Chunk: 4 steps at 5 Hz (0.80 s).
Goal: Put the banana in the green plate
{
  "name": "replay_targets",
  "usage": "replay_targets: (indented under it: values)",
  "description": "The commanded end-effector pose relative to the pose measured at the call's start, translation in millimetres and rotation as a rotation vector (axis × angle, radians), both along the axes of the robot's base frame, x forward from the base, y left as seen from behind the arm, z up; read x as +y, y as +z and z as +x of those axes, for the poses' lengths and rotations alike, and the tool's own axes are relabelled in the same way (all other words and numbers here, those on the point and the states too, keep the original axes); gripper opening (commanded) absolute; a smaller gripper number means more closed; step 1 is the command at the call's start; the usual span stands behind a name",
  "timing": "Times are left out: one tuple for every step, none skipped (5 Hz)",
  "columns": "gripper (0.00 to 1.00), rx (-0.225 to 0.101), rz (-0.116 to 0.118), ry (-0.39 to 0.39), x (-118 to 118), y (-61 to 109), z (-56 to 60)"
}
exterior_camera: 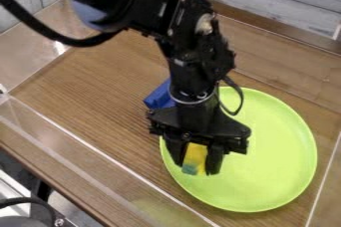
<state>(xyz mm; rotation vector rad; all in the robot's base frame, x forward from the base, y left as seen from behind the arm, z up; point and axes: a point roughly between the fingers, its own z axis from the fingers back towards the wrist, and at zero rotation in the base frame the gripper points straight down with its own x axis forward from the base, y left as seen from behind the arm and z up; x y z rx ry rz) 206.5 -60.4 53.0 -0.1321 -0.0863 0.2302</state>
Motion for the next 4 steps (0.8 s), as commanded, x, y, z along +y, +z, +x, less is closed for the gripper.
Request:
replay_targets:
  values:
    - [0.0,-0.053,-0.006,-0.004,-0.6,15.5,10.6]
    - [0.0,-0.053,-0.006,-0.009,-1.3,18.8,11.0]
    - [0.0,-0.053,-0.006,-0.015,-2.0,22.0,11.5]
    - [0.0,-0.054,-0.007,-0.022,-2.8,25.1,12.1]
